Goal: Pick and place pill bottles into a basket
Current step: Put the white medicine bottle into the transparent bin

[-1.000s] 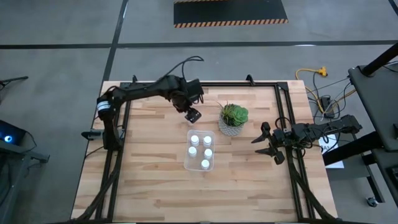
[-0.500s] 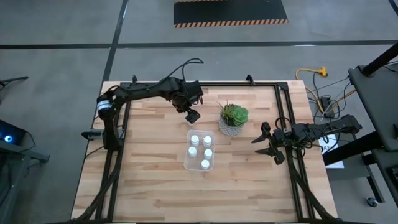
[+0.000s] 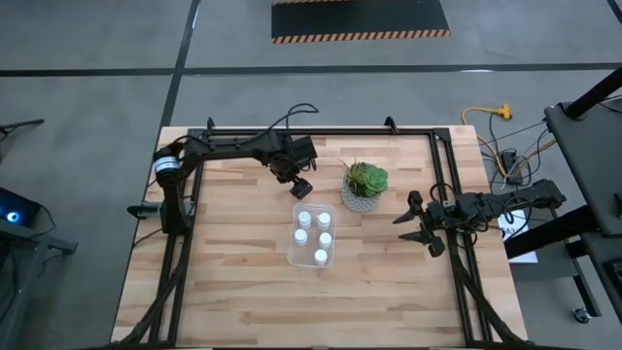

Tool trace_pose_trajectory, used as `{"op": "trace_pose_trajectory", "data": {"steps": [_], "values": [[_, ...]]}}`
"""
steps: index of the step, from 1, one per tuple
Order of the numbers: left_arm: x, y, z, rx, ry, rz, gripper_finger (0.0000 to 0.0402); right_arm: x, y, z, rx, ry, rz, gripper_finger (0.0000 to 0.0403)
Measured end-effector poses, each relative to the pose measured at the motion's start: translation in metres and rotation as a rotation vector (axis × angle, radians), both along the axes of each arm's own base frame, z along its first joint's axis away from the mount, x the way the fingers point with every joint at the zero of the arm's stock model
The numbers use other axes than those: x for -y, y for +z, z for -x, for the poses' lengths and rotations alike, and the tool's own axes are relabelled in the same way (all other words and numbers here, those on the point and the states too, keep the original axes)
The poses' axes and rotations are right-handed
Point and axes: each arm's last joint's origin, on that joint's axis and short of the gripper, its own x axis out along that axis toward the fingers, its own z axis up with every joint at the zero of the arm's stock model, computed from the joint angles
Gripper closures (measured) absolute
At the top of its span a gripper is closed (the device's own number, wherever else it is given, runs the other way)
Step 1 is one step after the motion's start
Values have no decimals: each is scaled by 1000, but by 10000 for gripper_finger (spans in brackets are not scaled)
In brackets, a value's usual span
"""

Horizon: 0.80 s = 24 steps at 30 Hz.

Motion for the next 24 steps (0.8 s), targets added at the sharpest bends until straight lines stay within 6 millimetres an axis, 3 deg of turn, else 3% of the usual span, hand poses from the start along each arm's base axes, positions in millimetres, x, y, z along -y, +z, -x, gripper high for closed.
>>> {"op": "trace_pose_trajectory", "data": {"steps": [16,24], "values": [[-3,-17,-2,21,28,6,113,0,0,0,0,0,2,202],[-5,-15,-6,54,31,-6,113,0,0,0,0,1,0,202]]}}
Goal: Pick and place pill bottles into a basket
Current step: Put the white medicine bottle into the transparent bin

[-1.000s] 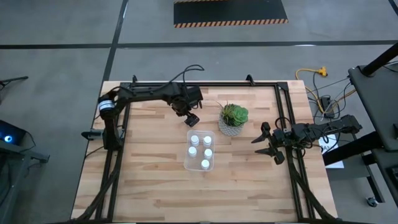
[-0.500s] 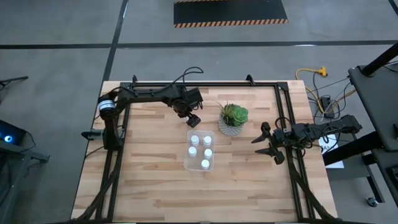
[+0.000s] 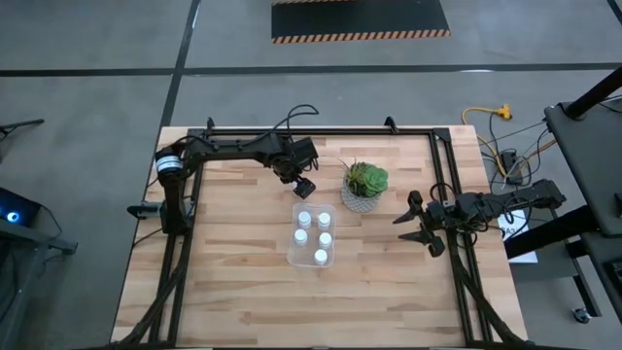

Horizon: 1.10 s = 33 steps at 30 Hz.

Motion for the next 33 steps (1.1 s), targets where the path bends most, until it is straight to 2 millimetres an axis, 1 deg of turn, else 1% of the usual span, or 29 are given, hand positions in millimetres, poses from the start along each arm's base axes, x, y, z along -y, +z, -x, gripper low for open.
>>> {"op": "trace_pose_trajectory", "data": {"steps": [6,9,18,33], "values": [[0,-1,0,-3,0,1,114,0,0,0,0,0,1,202],[0,-1,0,-4,0,1,125,0,0,0,0,0,1,202],[0,-1,1,-3,25,9,202,0,0,0,0,0,1,202],[3,1,2,-15,18,41,326,0,0,0,0,0,1,202]]}}
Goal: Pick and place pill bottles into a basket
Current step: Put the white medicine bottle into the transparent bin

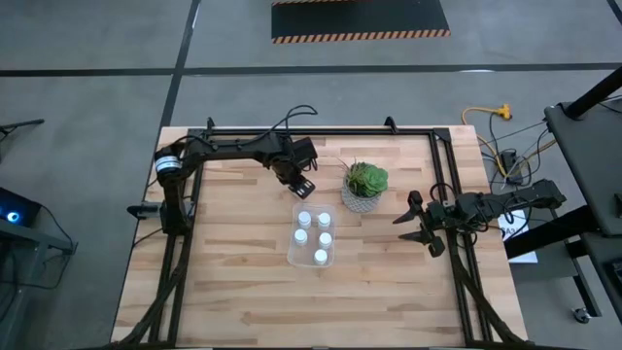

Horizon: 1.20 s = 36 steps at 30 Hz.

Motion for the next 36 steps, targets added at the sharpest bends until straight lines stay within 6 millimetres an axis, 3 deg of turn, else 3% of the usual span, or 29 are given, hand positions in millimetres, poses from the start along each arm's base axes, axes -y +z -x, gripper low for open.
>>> {"op": "trace_pose_trajectory", "data": {"steps": [6,23,27,36], "values": [[0,2,-1,4,-4,-8,364,0,0,0,0,0,0,202],[-2,1,0,-8,-24,-55,364,0,0,0,0,0,0,202],[-2,1,0,-12,-49,-59,339,0,0,0,0,0,-1,202],[-2,0,0,-15,-44,-53,241,0,0,0,0,0,-1,202]]}}
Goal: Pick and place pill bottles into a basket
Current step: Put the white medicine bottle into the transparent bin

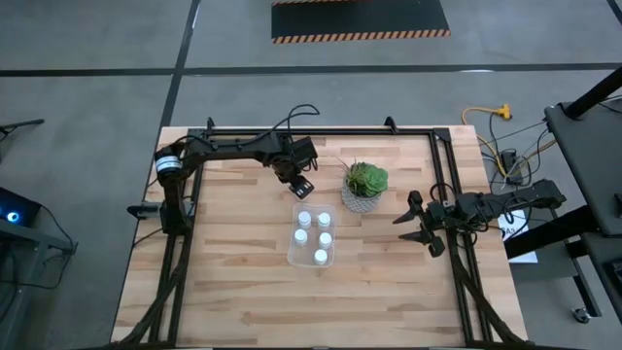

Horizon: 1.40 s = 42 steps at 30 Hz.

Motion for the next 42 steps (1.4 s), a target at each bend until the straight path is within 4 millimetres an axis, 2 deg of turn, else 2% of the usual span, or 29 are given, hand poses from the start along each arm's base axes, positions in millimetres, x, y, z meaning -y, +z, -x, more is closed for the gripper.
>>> {"op": "trace_pose_trajectory", "data": {"steps": [7,17,26,36,42], "values": [[-1,4,-2,11,2,-2,203,0,0,0,0,0,1,202],[0,25,-11,94,34,25,200,0,0,0,1,0,1,202],[15,20,-12,56,3,21,200,0,0,0,1,0,1,202],[15,17,-12,38,10,-3,200,0,0,0,1,0,1,202],[17,7,-16,14,-3,19,200,0,0,0,1,0,1,202]]}}
